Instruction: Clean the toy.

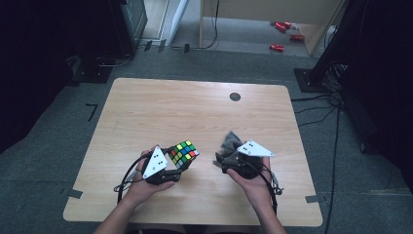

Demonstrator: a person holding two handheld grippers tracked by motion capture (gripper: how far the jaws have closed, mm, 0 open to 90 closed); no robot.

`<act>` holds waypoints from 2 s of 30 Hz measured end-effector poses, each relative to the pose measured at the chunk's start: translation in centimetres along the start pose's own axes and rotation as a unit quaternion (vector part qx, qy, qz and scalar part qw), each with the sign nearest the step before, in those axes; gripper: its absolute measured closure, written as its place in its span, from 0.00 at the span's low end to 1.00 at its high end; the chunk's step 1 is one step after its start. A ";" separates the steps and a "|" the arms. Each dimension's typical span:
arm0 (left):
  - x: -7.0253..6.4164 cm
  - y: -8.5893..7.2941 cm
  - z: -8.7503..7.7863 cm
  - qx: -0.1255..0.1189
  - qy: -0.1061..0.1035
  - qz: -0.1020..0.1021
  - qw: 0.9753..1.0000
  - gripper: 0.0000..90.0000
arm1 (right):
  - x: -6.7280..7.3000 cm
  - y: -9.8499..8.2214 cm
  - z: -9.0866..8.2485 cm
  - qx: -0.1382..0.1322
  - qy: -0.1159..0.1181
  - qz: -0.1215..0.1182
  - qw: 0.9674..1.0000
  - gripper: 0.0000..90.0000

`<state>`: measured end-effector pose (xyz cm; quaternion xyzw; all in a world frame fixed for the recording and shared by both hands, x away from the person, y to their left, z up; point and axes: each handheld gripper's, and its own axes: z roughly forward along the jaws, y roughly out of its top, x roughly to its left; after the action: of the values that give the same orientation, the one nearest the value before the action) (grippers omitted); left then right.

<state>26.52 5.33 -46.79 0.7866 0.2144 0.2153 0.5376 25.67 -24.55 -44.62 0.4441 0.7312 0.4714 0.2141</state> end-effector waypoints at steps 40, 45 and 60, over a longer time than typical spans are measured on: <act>1.1 0.2 -0.6 -0.006 -0.032 -0.053 0.998 0.38 | -3.9 -4.1 2.0 0.055 -0.034 0.026 0.998 0.76; 0.2 0.1 0.0 0.011 -0.044 -0.028 0.999 0.38 | 0.3 -0.5 -0.4 -0.054 0.071 0.013 0.996 0.76; -1.6 0.9 0.1 0.009 -0.067 0.015 0.998 0.38 | 3.8 0.1 -0.4 -0.042 0.098 0.007 0.994 0.75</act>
<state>25.36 4.07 -46.11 0.8071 0.1682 0.1686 0.5403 23.46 -21.55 -43.90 0.3915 0.7250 0.5445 0.1570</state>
